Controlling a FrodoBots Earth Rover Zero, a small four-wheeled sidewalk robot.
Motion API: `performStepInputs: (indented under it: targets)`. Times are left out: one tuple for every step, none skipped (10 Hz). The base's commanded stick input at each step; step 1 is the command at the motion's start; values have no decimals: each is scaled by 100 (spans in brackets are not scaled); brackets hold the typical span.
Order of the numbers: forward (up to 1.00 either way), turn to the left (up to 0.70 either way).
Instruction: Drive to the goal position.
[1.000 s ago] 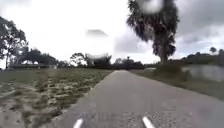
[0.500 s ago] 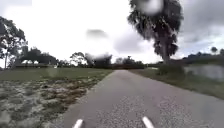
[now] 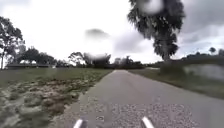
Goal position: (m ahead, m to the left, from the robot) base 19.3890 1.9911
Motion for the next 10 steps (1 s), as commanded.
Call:
performStepInputs:
  targets:
    - [70, 0]
    - [70, 0]
    - [70, 0]
    - [70, 0]
    - [70, 0]
    - [70, 0]
    - [70, 0]
    - [70, 0]
    - [70, 0]
    - [70, 0]
